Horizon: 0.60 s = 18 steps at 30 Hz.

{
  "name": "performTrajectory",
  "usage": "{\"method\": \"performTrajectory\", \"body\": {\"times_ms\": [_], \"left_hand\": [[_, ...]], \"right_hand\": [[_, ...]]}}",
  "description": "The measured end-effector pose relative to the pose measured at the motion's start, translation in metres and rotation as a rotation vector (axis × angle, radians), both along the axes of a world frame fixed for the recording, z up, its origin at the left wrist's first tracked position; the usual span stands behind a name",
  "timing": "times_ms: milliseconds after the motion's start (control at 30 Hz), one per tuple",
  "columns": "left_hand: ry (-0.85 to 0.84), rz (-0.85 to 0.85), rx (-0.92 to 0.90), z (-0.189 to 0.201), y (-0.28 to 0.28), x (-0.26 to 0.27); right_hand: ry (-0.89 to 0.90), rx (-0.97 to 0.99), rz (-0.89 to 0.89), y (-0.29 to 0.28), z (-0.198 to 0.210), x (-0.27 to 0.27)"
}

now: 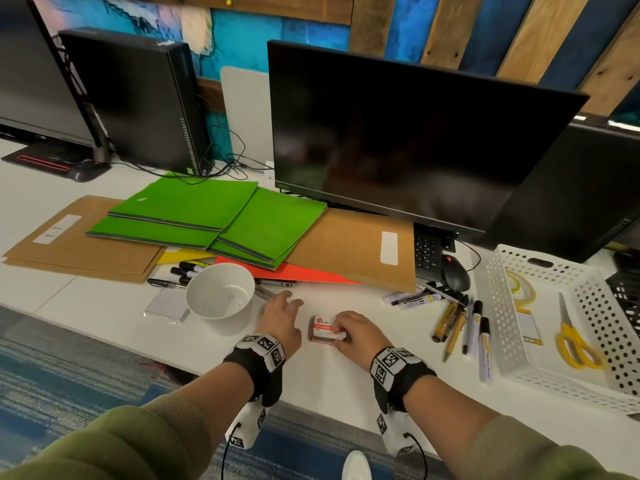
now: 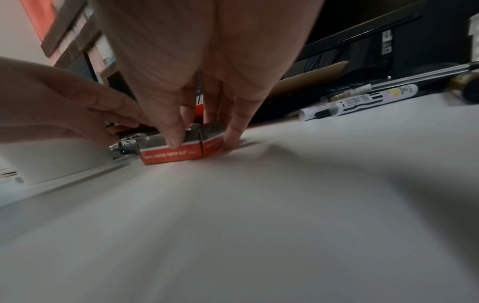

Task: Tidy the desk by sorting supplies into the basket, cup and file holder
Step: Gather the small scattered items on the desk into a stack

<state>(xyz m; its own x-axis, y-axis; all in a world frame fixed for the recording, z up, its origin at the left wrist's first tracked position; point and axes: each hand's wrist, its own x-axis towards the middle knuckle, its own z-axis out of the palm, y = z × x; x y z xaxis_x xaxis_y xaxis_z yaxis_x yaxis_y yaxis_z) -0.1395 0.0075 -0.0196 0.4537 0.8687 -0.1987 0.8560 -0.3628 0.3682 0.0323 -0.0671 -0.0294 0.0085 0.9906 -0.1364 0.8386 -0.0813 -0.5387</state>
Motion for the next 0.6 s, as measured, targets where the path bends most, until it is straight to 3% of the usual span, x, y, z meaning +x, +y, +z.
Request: {"method": "performTrajectory", "body": {"times_ms": [100,200,500,600], "left_hand": [[0.067,0.094,-0.057,0.005,0.005,-0.001],[0.122,0.078,-0.074,0.006,0.003,0.0],[0.198,-0.053,0.056,0.005,-0.018,0.014],[0.206,-0.016,0.135,0.005,-0.016,0.009]], "right_hand": [[-0.005,-0.007,-0.017,0.001,0.001,0.004],[-0.001,-0.004,-0.027,0.001,0.001,0.004],[-0.005,0.013,-0.092,0.001,0.002,0.005],[-0.001,0.015,-0.111,-0.001,-0.001,0.007]]}}
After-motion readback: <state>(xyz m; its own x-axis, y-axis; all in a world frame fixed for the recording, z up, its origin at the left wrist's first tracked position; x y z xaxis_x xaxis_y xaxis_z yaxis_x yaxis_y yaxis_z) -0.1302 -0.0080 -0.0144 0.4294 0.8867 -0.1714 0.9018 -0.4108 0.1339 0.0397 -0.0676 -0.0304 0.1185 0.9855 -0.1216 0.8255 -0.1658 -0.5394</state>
